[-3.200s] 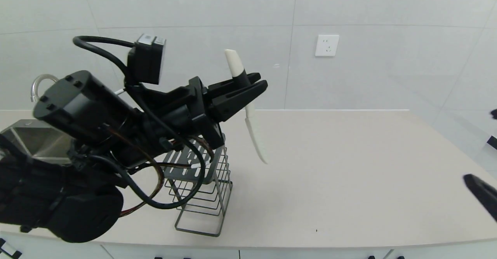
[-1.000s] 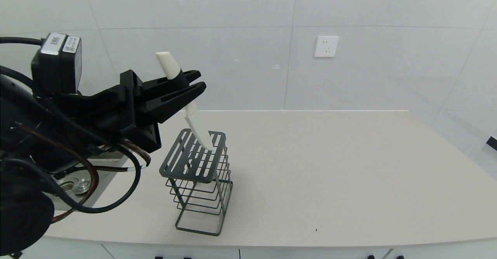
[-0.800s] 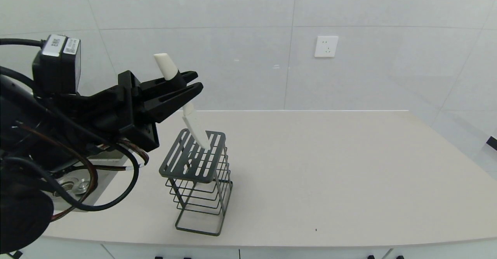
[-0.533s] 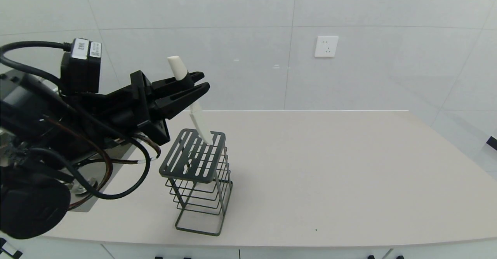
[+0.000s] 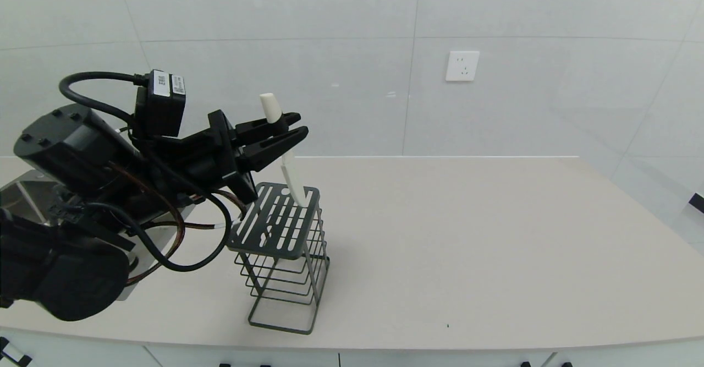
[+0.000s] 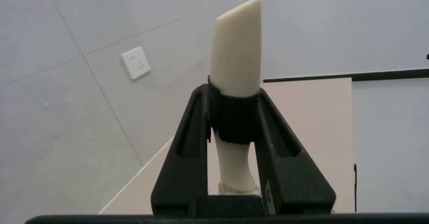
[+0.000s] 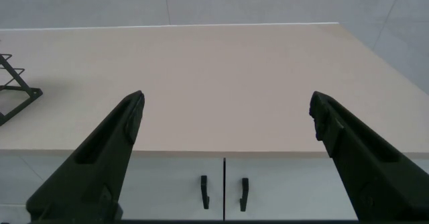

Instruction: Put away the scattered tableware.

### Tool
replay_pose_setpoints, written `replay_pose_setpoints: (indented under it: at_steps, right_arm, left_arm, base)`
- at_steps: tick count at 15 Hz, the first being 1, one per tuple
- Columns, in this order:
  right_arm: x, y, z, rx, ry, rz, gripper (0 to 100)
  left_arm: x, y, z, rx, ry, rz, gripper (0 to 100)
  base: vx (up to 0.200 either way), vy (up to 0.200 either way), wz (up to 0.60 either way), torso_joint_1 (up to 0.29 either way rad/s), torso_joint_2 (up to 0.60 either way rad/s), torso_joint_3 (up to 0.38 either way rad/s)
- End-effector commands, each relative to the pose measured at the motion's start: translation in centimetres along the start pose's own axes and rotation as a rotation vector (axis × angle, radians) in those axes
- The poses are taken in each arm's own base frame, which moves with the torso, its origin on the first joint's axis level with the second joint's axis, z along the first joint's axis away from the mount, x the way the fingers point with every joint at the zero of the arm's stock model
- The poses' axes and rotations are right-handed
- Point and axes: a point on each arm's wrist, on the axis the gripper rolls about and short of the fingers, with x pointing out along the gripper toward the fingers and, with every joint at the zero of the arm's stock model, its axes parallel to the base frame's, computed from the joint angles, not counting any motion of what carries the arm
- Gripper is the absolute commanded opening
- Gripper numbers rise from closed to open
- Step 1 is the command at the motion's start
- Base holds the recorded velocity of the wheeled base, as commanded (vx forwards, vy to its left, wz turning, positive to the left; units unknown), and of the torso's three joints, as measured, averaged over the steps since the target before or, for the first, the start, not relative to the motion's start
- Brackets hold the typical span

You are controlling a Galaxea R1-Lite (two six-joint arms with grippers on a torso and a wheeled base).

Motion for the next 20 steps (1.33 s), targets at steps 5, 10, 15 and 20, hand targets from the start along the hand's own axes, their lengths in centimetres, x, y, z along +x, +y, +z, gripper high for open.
replay_pose_setpoints:
  at_steps: [5,10,15,20]
  right_arm:
    - [0.01,0.00,0.00,0.000,0.002,0.000,100]
    - [0.01,0.00,0.00,0.000,0.002,0.000,100]
    - [0.01,0.00,0.00,0.000,0.002,0.000,100]
    - [0.01,0.00,0.00,0.000,0.002,0.000,100]
  left_arm:
    - [0.08,0.22,-0.67,-0.009,0.013,0.003,0]
    - [-0.33,0.75,-1.10,0.025,0.025,0.018,0]
    - [0.33,-0.07,-0.69,0.027,0.004,-0.019,0]
    - [0.25,0.28,-1.27,0.025,0.013,-0.009,0]
  base:
    - [0.000,0.000,0.00,0.000,0.00,0.000]
    - [0.000,0.000,0.00,0.000,0.00,0.000]
    - [0.000,0.000,0.00,0.000,0.00,0.000]
    - [0.000,0.000,0.00,0.000,0.00,0.000]
